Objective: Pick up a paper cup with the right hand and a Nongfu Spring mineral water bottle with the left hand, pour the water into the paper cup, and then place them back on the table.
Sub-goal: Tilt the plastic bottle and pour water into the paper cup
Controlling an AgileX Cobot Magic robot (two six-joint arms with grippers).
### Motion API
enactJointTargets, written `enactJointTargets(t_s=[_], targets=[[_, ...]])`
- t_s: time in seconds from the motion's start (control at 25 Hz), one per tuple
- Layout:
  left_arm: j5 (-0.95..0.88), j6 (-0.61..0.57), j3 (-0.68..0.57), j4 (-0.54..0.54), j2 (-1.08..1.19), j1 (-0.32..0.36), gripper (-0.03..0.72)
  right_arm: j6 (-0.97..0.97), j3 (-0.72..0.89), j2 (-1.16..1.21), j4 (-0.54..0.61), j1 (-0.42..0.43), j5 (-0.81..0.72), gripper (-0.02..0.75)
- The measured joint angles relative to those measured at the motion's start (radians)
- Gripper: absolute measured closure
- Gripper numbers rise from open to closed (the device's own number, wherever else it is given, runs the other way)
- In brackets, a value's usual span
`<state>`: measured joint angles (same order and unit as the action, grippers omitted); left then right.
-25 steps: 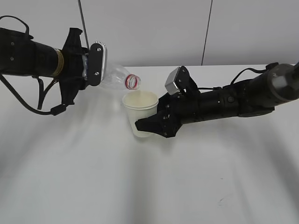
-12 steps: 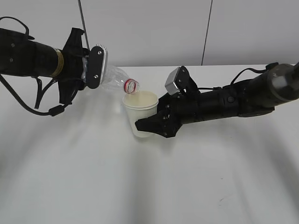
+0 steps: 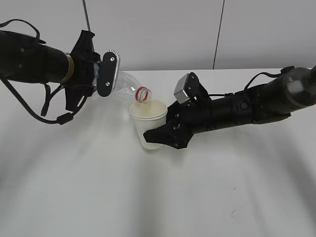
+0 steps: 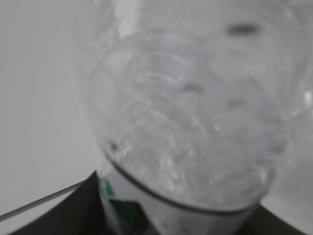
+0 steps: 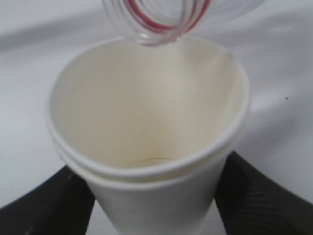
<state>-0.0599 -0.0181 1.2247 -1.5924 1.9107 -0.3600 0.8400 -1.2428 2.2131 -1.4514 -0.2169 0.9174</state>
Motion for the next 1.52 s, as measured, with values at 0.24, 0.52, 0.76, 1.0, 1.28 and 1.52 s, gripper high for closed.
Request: enactJointTargets(t_s=[0.24, 0.52, 0.76, 1.0, 1.28, 1.52], targets=[[-0.035, -0.001, 0.001, -0.057, 0.000, -0.003, 0.356, 0.003, 0.000, 0.000, -0.002, 0.000, 0.000, 0.216], [-0.036, -0.003, 0.001, -0.069, 0.000, -0.003, 0.356, 0.007, 0.000, 0.000, -0.007, 0.000, 0.000, 0.216], [-0.038, -0.003, 0.001, -0.081, 0.000, -0.003, 0.357, 0.007, 0.000, 0.000, -0.011, 0.000, 0.000, 0.216], [-0.038, -0.003, 0.001, -0.109, 0.000, -0.005, 0.357, 0.011, 0.000, 0.000, -0.021, 0.000, 0.000, 0.216], [-0.042, -0.003, 0.001, -0.113, 0.000, -0.013, 0.357, 0.025, 0.000, 0.000, -0.050, 0.000, 0.000, 0.216], [-0.066, -0.003, 0.001, -0.113, 0.000, -0.031, 0.357, 0.031, 0.000, 0.000, -0.058, 0.000, 0.000, 0.216]])
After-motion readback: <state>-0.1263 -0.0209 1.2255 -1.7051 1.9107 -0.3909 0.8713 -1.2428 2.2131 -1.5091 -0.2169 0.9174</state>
